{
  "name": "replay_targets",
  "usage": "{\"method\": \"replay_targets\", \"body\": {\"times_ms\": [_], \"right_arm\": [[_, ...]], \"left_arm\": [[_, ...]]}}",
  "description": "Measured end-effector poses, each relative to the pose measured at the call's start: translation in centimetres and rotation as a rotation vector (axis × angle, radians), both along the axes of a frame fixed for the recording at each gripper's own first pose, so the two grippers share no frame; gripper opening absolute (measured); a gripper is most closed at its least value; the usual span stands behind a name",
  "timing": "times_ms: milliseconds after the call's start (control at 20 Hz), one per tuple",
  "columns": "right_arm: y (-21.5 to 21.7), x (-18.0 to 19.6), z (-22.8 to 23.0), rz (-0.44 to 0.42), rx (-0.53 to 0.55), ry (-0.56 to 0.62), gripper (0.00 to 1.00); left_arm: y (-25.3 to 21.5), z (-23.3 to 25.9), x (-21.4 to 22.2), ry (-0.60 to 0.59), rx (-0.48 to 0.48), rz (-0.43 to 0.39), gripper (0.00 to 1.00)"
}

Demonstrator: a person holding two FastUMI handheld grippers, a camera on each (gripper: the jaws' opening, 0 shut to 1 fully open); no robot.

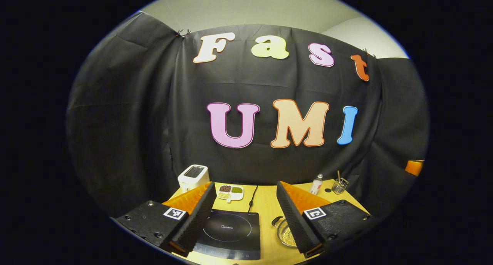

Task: First push the handle of the pot to place it horizontally, then grasp the pot with both hands and set it on the induction cooktop.

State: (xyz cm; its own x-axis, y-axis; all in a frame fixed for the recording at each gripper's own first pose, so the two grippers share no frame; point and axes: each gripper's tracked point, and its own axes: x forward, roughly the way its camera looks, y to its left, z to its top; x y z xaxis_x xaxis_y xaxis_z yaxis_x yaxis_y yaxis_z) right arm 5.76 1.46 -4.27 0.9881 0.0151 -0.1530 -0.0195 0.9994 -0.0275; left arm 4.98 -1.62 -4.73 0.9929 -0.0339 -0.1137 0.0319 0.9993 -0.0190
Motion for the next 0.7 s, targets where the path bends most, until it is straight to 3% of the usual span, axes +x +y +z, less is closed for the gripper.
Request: {"method": "replay_targets", "body": {"times_ms": [50, 200, 250, 300, 350, 600, 700], "right_arm": [[0.1, 0.1, -0.1, 0.001, -0.001, -0.001, 0.12], [0.3, 0.3, -0.7, -0.001, -0.013, 0.013, 0.14], [0.4, 0.2, -0.9, -0.003, -0.015, 0.02, 0.06], [0.5, 0.1, -1.1, -0.007, -0.013, 0.026, 0.06], [0.6, -0.1, -1.6, -0.01, -0.006, 0.035, 0.14], [1.0, -2.1, -4.5, -0.036, -0.008, 0.095, 0.18], [1.2, -2.9, -6.2, -0.039, -0.007, 0.131, 0.18]], "left_arm": [[0.2, 0.0, -0.1, 0.001, 0.003, 0.003, 0.92], [0.9, -0.5, -0.4, 0.009, 0.013, 0.014, 0.95], [1.2, -0.7, -0.5, 0.011, 0.017, 0.014, 0.92], [1.4, -0.7, -0.6, 0.012, 0.021, 0.011, 0.92], [1.5, -0.8, -0.7, 0.011, 0.024, 0.004, 0.92], [1.1, -2.6, -0.9, 0.002, 0.04, -0.061, 0.96], [1.1, -3.5, -1.0, 0.008, 0.053, -0.076, 0.92]]}}
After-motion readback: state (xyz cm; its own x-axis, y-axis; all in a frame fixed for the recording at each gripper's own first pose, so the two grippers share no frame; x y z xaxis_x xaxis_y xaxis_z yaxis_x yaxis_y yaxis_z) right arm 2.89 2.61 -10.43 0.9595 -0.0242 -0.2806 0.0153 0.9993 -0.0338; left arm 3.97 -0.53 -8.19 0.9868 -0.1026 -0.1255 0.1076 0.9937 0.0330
